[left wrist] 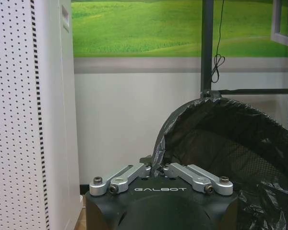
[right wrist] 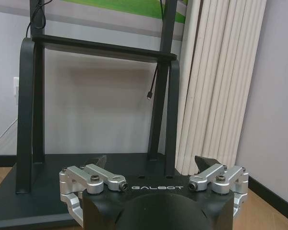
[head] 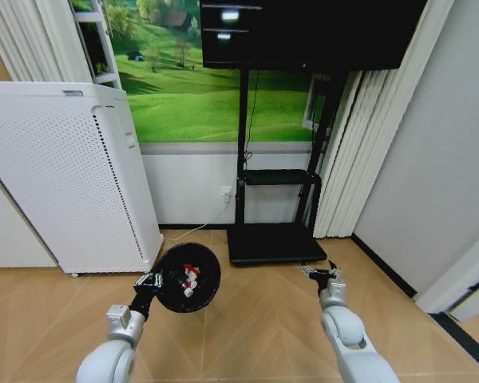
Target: Pick up the trash bin and place the garbage on the floor into it.
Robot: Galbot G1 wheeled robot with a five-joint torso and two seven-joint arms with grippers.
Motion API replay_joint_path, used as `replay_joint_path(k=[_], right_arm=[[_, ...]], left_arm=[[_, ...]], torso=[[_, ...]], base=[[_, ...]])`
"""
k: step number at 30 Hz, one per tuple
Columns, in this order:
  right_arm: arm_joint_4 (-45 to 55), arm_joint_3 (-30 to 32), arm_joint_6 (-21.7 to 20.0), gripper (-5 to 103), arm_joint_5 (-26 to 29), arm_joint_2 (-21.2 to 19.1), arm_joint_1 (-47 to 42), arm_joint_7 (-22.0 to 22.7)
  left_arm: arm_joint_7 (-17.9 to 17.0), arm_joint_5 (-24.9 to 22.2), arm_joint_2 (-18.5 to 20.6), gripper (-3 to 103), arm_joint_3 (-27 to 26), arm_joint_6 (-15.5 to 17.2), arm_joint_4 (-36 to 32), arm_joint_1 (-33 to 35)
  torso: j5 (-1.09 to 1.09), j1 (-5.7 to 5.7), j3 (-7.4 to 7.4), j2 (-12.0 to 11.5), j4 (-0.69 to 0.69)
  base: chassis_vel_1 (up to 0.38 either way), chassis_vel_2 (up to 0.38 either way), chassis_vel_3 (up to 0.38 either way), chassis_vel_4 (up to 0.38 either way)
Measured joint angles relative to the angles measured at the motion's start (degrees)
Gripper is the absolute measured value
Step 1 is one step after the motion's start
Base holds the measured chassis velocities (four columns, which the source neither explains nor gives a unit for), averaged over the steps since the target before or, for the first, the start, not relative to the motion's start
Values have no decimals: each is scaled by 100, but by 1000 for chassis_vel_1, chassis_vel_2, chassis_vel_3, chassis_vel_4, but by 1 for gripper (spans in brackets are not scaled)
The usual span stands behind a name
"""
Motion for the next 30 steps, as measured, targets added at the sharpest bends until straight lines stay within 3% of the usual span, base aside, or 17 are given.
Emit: replay_joint_path(k=[30], right_arm=[[243,136,135,100,55,-84,-299,-31]], left_arm=[[5,75,-51,4,-100,0,-151,127]], torso=[[0,0,0,0,0]], base=[[3,3,-6,-4]])
